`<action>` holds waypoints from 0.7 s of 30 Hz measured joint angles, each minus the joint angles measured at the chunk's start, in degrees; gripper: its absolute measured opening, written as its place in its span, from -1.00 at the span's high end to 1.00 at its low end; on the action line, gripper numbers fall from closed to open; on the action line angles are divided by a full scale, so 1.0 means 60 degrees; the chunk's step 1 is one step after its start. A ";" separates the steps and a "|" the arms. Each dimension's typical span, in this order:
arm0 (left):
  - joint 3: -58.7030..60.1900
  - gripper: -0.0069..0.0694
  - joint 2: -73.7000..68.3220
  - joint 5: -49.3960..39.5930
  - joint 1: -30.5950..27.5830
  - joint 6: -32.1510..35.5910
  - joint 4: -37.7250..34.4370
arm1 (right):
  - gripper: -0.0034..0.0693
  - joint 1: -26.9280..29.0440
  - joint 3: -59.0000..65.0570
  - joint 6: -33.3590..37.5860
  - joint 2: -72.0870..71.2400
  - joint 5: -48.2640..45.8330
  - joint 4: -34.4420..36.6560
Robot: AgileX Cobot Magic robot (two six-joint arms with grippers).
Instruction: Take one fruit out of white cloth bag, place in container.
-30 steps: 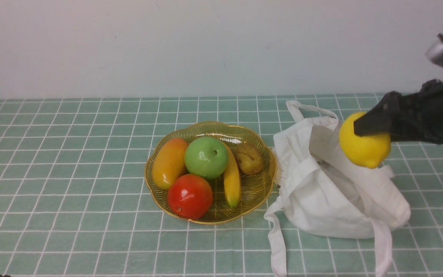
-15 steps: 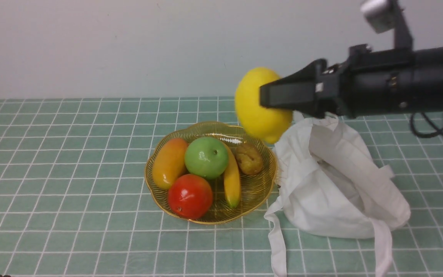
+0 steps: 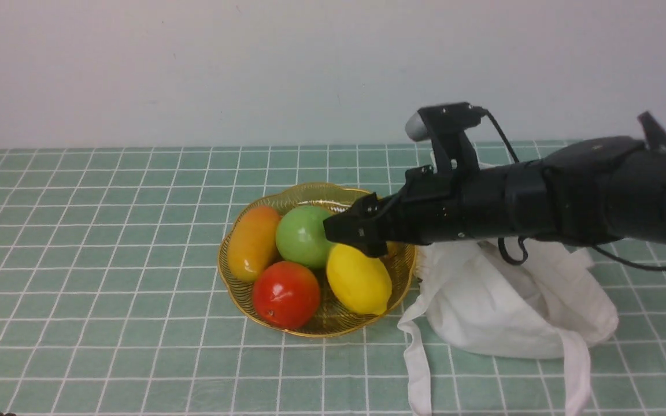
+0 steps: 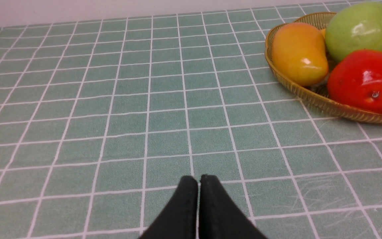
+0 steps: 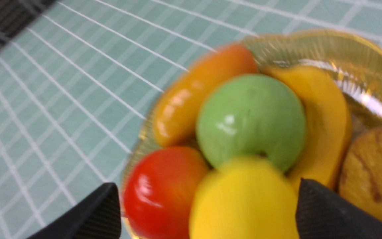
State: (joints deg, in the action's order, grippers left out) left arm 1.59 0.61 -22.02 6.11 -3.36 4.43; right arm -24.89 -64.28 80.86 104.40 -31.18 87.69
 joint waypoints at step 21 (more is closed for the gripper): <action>0.0000 0.84 0.0000 0.0000 0.0000 0.0000 0.0000 | -0.06 0.0974 0.0000 -0.3078 -0.2251 -0.0351 -0.3790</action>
State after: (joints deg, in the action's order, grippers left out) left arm 1.59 0.61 -22.02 6.11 -3.36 4.43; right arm -19.05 -64.28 62.39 90.90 -33.28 64.95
